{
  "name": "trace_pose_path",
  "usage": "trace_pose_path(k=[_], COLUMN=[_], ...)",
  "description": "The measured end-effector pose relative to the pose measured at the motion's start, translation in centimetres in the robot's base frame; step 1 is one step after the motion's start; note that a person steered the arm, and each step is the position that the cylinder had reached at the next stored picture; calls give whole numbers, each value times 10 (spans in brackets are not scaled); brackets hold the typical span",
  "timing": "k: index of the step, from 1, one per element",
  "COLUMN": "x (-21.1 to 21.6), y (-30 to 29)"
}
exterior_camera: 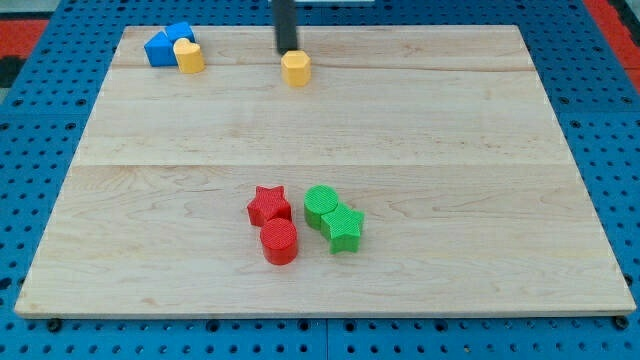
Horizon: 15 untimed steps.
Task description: Place the yellow hexagon to the bottom of the yellow heart
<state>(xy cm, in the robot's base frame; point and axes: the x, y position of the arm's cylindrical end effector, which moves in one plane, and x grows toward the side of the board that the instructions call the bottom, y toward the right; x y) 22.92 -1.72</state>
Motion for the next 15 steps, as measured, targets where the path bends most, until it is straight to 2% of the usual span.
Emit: trace_pose_path(k=[1, 3, 4, 5, 6, 8, 10, 13, 14, 15], x=[31, 48, 83, 88, 51, 41, 53, 71, 92, 158], y=[47, -59, -32, -83, -121, -135, -60, -21, 2, 42])
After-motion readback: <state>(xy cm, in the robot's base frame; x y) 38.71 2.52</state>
